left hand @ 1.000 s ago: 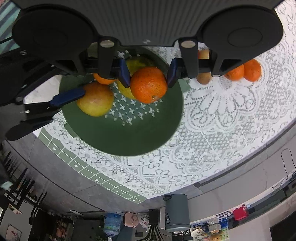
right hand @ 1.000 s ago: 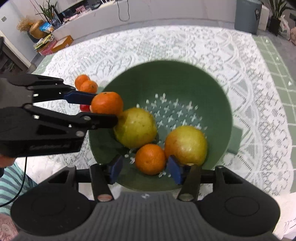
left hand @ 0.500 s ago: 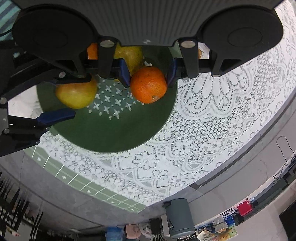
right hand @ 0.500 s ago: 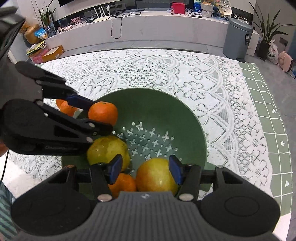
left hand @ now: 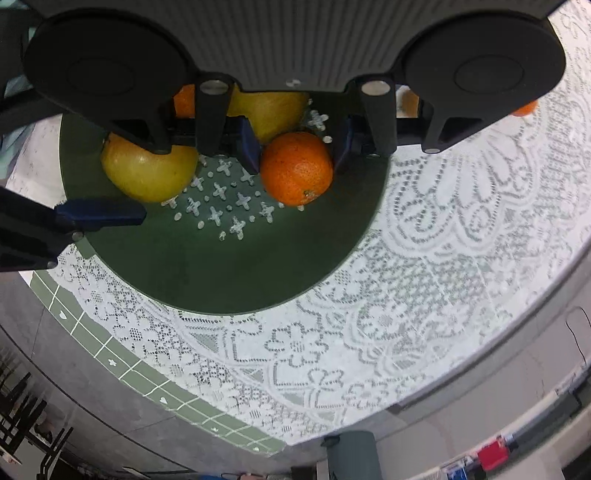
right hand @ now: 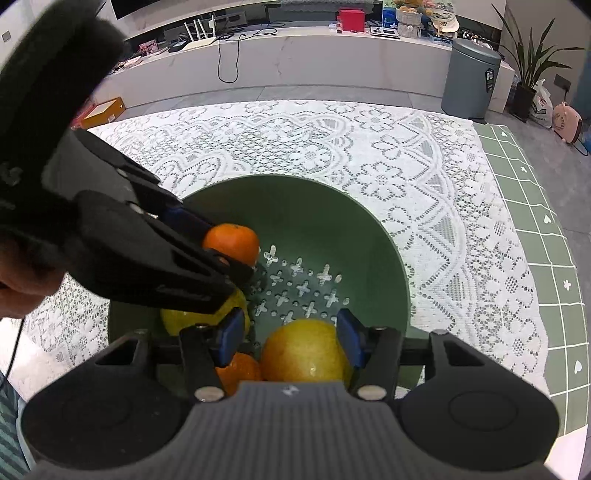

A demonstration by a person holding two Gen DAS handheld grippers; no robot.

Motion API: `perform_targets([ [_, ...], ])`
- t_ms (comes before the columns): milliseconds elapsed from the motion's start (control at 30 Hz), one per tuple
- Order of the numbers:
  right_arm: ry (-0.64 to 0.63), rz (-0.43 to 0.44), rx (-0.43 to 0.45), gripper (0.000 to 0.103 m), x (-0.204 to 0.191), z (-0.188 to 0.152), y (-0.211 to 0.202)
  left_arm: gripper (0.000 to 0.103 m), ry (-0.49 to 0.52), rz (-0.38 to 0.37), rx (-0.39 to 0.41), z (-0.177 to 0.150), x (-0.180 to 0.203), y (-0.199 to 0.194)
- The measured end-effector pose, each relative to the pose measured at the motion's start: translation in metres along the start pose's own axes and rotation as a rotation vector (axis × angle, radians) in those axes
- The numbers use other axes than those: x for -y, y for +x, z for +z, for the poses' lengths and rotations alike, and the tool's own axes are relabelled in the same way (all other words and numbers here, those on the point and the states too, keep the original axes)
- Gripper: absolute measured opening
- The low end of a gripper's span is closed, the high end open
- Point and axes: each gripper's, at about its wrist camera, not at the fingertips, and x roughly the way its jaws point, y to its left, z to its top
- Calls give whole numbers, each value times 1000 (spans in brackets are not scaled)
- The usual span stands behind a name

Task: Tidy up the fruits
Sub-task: 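Lower both oranges into the colander and open both tools, then lift both tools out of the colander toward the remaining oranges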

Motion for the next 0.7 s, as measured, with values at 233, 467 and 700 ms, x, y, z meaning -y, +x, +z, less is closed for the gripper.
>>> perform_targets([
  [233,14,-8,-15,53,0,-5,0,50,14,10,-11,2,6,7],
  [467,24,-16,-16,55,1,-8,-2,56,12,11,4,-2,6,5],
  [700,44,-23,16,58,-4,-14,-16,58,-1,21,98,-14,6,-21],
])
